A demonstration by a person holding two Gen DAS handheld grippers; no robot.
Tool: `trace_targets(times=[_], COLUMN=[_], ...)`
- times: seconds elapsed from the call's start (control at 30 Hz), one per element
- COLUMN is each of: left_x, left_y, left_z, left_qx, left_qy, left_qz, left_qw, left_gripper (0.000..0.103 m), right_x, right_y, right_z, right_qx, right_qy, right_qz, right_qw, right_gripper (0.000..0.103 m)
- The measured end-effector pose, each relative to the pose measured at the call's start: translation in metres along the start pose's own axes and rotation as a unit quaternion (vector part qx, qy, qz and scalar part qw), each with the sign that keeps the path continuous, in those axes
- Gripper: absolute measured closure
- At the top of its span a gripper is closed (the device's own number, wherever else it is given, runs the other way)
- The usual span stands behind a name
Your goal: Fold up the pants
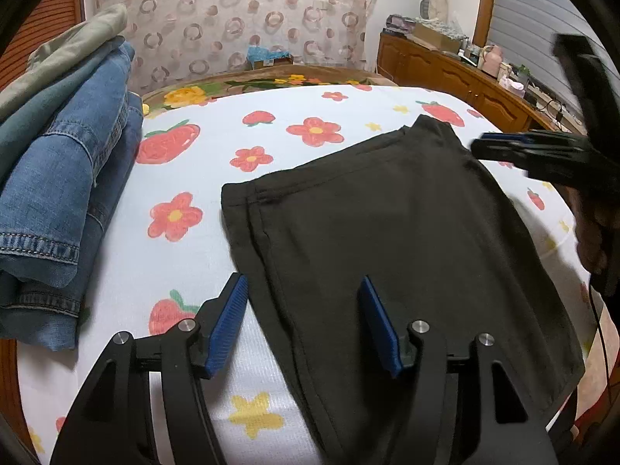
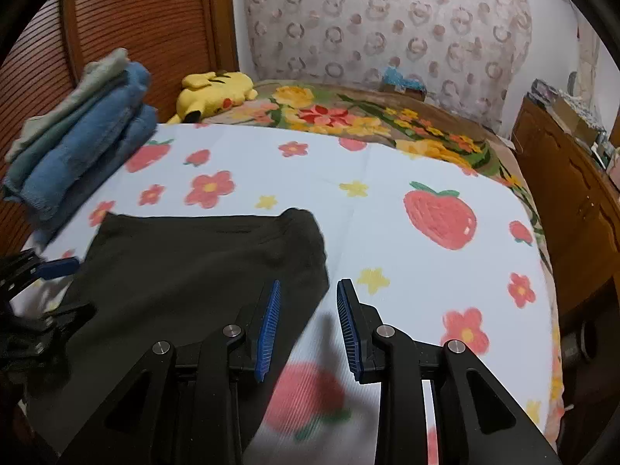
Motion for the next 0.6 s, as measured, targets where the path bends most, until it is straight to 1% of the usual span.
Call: trace_targets(times=[0.13,0.23,0.3,0.37,0.4,0.43,0.6], left_x=[0.0,0.0,-0.002,-0.004,-0.004,-0.005,-0.005], left_y=[-0.002,-0.004,-0.005,-0.004,-0.002,-0.001,0.0], left_z=[0.0,0.0,0.0,0.0,-0.001,-0.001,-0.001], left_qx=[-0.007,-0.009,-0.013,-0.011,-0.007,-0.004,-0.006], left_qy=[0.002,0.003,0.004,0.006,0.008,0.009,0.009], left_qz=[-0.002,0.001,0.0,-0.007,-0.01,-0.011,-0.011], left_qw=[1.0,1.0,0.9999,0.9999,0.9999,0.9999,0.9999], left_gripper=[0.037,0.034,0.033,0.027,0.023,0.022,0.022], right_x=[0.04,0.069,0.086,0.101,0.108,0.113,0.131], right_y=[0.01,0.016,0.019,0.02,0.022,0.023,0.026], right_z=[0.014,0.031,0.044,0.055,0.06,0.064,0.077], right_qx=[0.001,0.001,0.005,0.0,-0.002,-0.003,-0.009], right_qy=[-0.023,-0.037,-0.046,-0.057,-0.062,-0.067,-0.095], right_qz=[-0.018,-0.03,-0.026,-0.026,-0.026,-0.024,-0.001], right_qw=[1.0,0.999,0.999,0.998,0.998,0.997,0.995], right_gripper=[0.072,0.072,0.069,0.063,0.063,0.063,0.062])
Point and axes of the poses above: each gripper's, at about its wrist camera, not at the fingertips, and x roughly against the way its jaws point, y to its left, z to its underside, the point moved 5 cm from there along -x, roughly the way its jaws point, and after that the axes turned 9 degrees about -y, right-handed, at the moved point
